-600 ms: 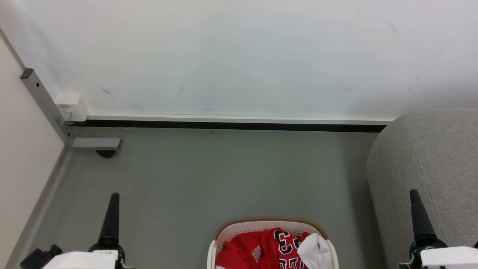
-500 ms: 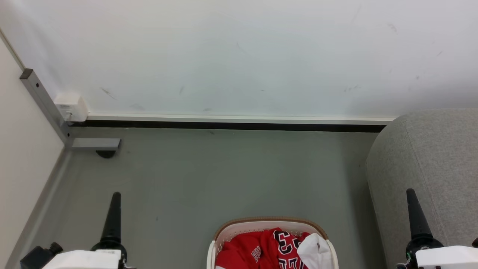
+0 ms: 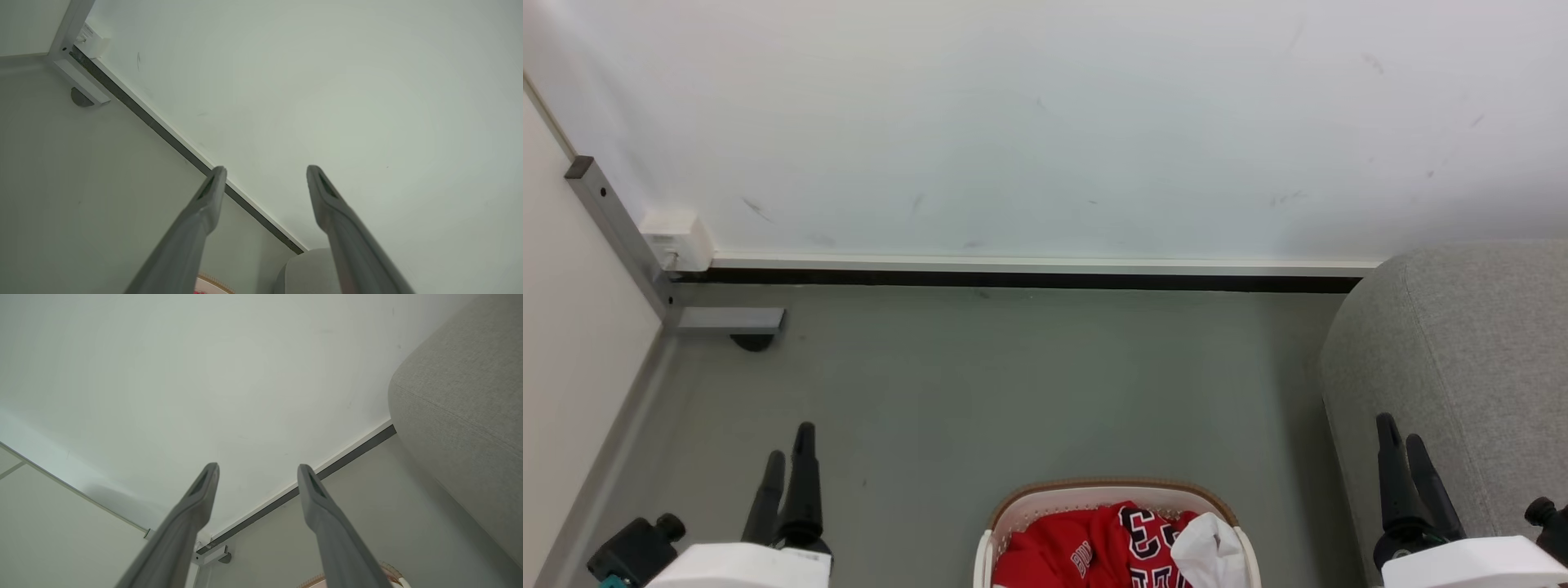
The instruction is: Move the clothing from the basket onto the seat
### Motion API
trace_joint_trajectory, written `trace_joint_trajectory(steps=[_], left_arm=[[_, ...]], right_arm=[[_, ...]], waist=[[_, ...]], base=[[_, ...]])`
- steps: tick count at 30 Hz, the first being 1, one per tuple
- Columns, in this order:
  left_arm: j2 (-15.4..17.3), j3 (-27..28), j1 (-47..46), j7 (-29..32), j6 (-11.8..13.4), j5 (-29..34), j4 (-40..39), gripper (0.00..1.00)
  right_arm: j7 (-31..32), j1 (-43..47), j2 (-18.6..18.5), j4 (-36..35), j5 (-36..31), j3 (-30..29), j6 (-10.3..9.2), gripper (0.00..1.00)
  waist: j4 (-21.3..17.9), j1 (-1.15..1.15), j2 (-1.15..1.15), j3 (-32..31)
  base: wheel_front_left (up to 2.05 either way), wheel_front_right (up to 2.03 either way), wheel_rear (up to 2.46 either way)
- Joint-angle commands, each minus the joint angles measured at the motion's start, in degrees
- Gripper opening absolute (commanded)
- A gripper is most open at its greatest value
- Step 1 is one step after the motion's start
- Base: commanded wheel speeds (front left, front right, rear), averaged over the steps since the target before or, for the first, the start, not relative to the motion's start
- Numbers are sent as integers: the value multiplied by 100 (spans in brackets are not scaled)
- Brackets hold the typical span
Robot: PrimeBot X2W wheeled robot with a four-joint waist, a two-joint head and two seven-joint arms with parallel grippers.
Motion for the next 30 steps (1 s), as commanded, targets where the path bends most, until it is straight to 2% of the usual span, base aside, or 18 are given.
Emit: trace_joint_trajectory(steps=[1, 8, 16, 30], left_arm=[[50, -36, -9, -51, 50, 306, -92, 100], [55, -171, 39, -184, 192, 1112, -91, 100], [59, -244, 71, -309, 338, 1752, -66, 100], [66, -318, 33, -506, 482, 2483, 153, 100]], right_arm=[[-56, -134, -65, -57, -269, 39, -5, 100], [-179, -130, -69, -54, -1007, 59, -5, 100], [-317, -118, -71, -51, -1816, 94, -6, 100], [-511, -105, -77, -77, -2681, 192, -7, 100]], waist=[[0, 0, 0, -8], [-3, 0, 0, -22], [-5, 0, 0, -26], [-26, 0, 0, -45]], base=[[0, 0, 0], [0, 0, 0], [0, 0, 0], [0, 0, 0]])
